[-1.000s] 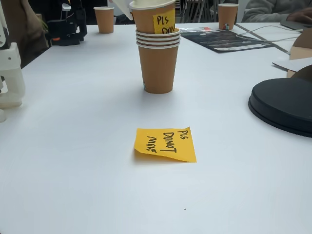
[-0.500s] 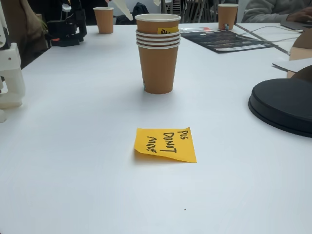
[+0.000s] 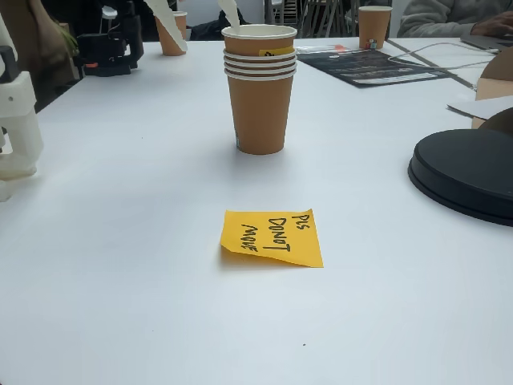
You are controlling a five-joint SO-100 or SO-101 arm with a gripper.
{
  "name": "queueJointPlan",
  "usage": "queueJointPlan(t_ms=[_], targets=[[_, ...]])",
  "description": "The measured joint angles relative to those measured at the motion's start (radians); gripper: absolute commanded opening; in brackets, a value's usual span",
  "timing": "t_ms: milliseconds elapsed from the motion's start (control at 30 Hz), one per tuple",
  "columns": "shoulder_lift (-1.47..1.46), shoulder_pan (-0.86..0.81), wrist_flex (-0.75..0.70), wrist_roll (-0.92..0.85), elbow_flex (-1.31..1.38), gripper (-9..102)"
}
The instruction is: Pickup cup and make a pile of cup.
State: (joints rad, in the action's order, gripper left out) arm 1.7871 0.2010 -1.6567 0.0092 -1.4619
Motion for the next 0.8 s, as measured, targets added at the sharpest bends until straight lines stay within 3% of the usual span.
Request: queueJointPlan(t_ms=[500,800], targets=[[0.215,-0.092,0.186,0.000,-0.132,27],[0.505,-0.156,0.215,0.000,-0.482,27]])
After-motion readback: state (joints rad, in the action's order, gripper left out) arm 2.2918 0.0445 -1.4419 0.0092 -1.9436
